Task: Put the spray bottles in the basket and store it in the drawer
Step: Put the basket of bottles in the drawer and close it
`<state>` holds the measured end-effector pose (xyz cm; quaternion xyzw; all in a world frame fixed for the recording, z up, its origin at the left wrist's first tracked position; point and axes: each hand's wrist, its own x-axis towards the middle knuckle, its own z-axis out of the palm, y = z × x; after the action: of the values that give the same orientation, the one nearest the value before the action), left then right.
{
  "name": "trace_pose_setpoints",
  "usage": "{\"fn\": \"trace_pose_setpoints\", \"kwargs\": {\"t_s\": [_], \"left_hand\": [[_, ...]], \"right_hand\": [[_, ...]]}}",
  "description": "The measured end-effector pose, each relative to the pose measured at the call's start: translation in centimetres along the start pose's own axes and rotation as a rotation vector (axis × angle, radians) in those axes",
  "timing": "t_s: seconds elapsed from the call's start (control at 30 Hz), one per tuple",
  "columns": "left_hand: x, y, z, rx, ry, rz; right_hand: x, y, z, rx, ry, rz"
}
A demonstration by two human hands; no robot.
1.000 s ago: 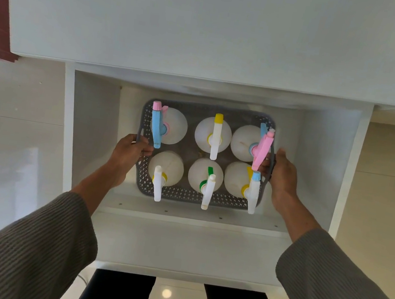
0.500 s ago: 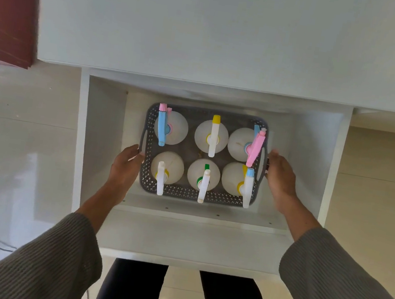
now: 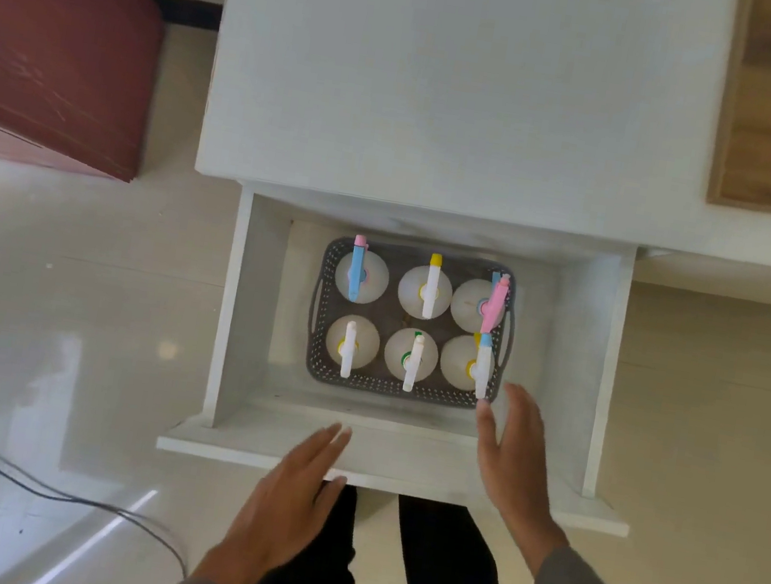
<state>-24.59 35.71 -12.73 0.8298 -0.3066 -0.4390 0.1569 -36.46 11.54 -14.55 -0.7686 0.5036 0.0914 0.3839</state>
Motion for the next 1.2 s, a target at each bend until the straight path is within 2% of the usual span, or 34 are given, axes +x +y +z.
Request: {"fn": "trace_pose_setpoints", "kwargs": {"t_s": [0.2,0.3,0.43,0.8,1.2], "left_hand": [[-2.1,-0.2,3.0,0.405,-0.114,0.096],[-2.9,-0.2,4.2,0.477,-0.094,0.132],[-3.3,-0.6,4.9,0.532,-0.053,0.16],[-2.4,-1.5,5.0,0.586,-0.092,0.176],[0.7,-0.7,3.4,0.597,-0.029,0.169]], "right_hand": [[-8.3,0.6,3.0,-0.357,-0.138,-0.209],[-11.5,1.6,4.4,-0.528,-0.216,-0.226],[-13.6,2.8,5.5,-0.637,-0.284,-0.213],[-13.3,3.1,6.4,-0.659,-0.251,-0.183],[-9.8,2.0,5.9,-0.64,-0.185,-0.228]]}}
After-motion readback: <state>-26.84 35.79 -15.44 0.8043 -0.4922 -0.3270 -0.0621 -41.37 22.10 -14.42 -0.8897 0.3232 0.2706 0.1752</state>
